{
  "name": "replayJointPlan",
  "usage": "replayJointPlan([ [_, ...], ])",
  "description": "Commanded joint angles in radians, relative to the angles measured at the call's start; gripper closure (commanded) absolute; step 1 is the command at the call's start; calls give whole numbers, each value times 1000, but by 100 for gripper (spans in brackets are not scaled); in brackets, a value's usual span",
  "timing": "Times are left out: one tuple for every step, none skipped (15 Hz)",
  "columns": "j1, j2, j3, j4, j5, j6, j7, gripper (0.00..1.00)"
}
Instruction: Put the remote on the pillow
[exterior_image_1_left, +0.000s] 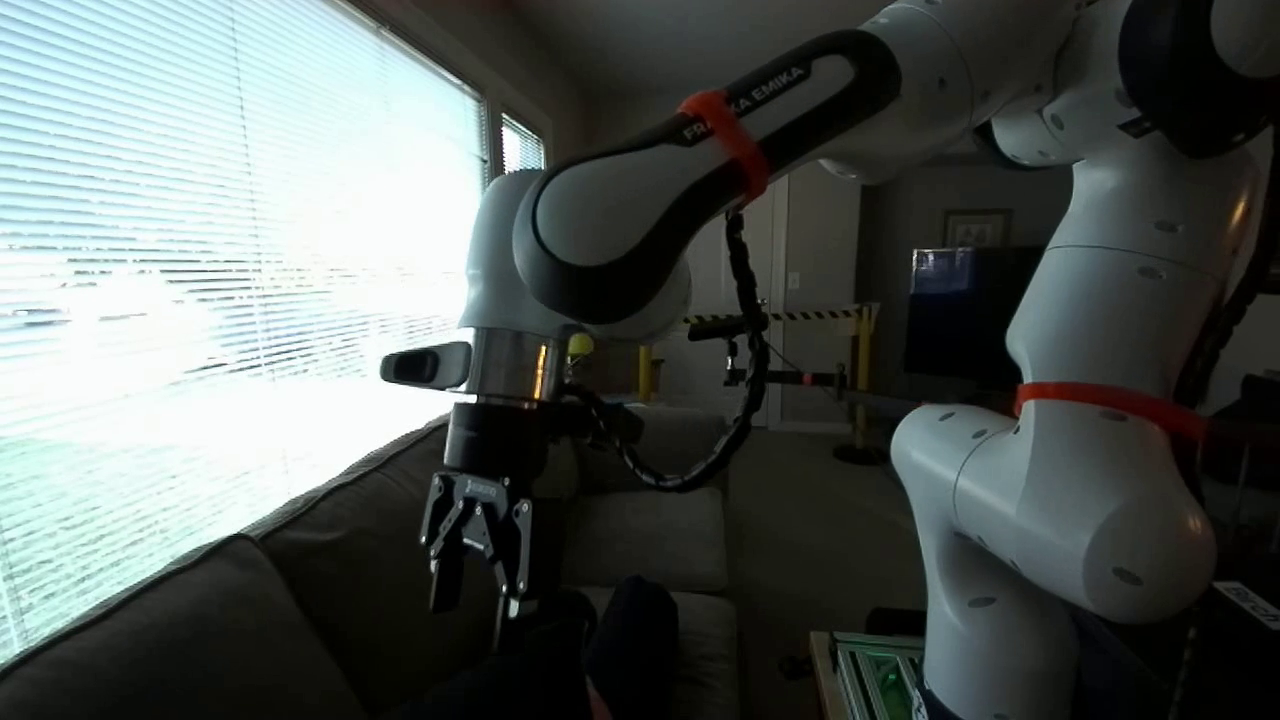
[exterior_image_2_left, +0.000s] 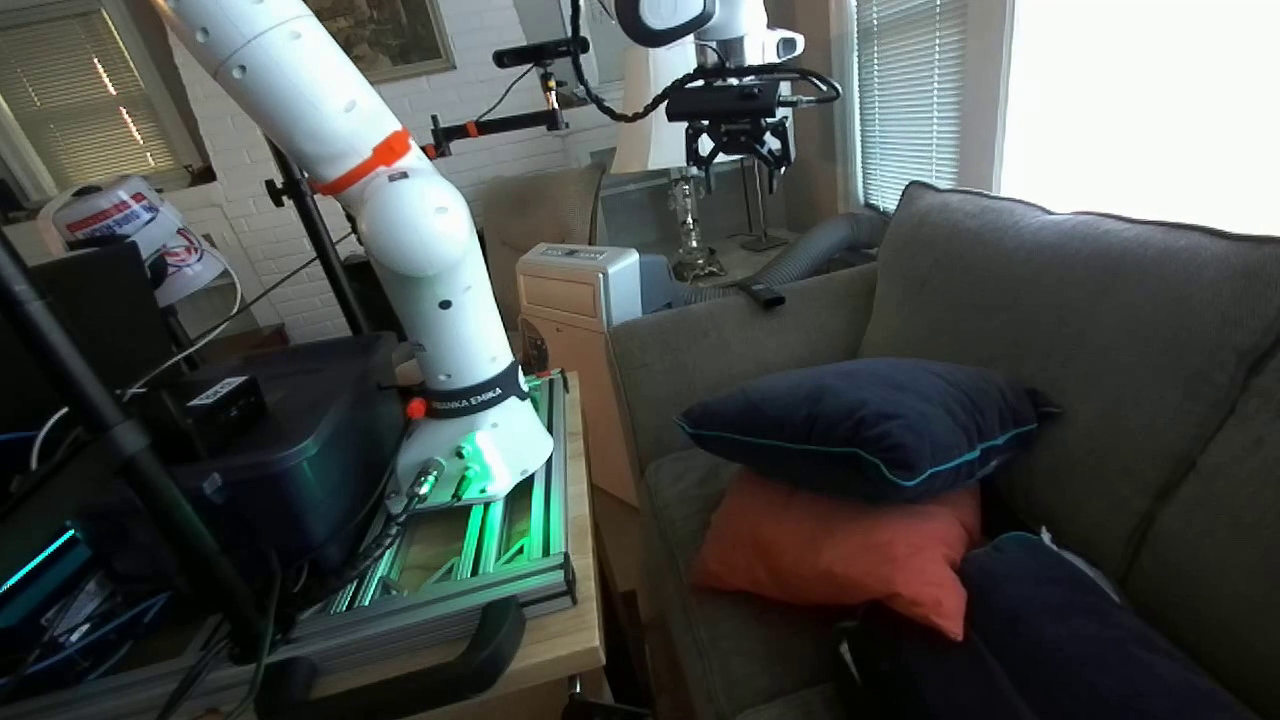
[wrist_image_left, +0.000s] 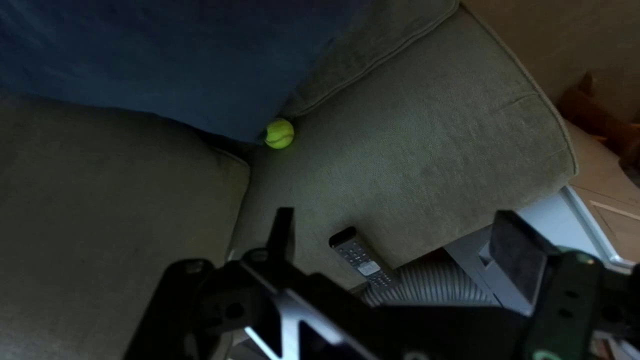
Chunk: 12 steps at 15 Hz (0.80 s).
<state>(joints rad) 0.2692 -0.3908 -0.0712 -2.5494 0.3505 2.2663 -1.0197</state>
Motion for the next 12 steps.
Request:
replayJointPlan([
  [78,59,21,-22,118,117,-166,0],
  [99,79,27,-21,151,137,-223,0],
  [121,92,30,-26,194,160,-288,0],
  [138,111,35,-24,231,173,-351,0],
  [149,128,43,-22,263,180,-409,0],
  [159,145,47,-17,309,176,-477,0],
  [104,108,79,-18,247,141,-368,0],
  [103,118,89,-18,259,142,-385,0],
  [97,120,96,-16,258,142,-382,0],
  [93,118,98,-15,258,143,-381,0],
  [90,116,97,-14,257,143,-381,0],
  [88,116,97,-13,257,143,-381,0],
])
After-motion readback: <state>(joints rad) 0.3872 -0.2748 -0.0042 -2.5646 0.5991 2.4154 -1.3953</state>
